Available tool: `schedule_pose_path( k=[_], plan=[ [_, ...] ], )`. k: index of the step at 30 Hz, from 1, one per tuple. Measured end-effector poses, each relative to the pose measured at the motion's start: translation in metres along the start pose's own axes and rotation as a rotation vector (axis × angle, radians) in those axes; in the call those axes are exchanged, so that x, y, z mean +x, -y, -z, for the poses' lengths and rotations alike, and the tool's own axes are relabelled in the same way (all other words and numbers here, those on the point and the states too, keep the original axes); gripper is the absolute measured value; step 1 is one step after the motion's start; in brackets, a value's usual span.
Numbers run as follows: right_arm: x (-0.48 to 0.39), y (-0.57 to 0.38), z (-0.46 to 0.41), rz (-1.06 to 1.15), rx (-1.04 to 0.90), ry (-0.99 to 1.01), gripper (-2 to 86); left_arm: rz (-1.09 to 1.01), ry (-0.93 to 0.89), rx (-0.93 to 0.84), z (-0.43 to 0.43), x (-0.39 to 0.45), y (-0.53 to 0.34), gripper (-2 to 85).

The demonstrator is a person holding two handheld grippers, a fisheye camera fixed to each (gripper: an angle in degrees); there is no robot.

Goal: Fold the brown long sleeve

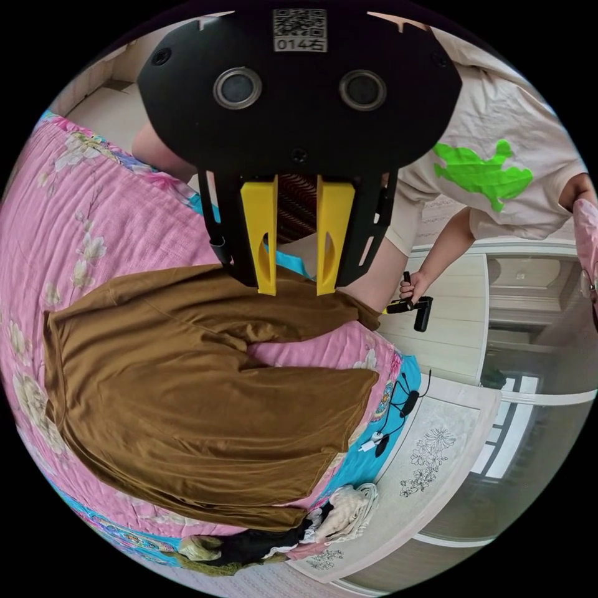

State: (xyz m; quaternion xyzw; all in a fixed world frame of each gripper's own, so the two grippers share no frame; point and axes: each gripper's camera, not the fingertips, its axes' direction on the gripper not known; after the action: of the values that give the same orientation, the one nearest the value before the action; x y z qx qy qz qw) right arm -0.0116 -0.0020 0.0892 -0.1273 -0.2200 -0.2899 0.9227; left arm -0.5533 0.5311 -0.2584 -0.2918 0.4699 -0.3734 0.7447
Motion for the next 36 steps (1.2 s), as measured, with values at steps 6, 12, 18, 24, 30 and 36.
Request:
schedule_pose_path(
  k=[6,12,18,24,30,36],
  plan=[
    [-0.014,-0.011,-0.014,-0.017,0.029,0.02,9.3,-0.047,0.061,0.022,0.015,0.012,-0.029,-0.8],
    [-0.026,-0.024,-0.025,-0.017,0.044,-0.067,11.0,-0.104,-0.01,0.116,0.063,0.072,-0.074,-1.0],
    [-0.073,-0.027,-0.055,0.201,0.001,-0.262,13.8,-0.24,0.018,0.172,0.1,0.136,-0.127,-1.0],
    [-0.1,-0.021,-0.074,0.275,-0.003,-0.243,14.0,-0.616,0.194,0.119,0.081,0.191,-0.194,-1.0],
    [-0.101,-0.02,-0.114,0.268,-0.261,-0.206,14.3,-0.547,0.126,0.136,0.071,0.198,-0.218,-1.0],
    [-0.107,-0.027,-0.092,0.227,-0.154,-0.166,13.6,-0.605,0.118,0.156,0.074,0.244,-0.222,-1.0]
  ],
)
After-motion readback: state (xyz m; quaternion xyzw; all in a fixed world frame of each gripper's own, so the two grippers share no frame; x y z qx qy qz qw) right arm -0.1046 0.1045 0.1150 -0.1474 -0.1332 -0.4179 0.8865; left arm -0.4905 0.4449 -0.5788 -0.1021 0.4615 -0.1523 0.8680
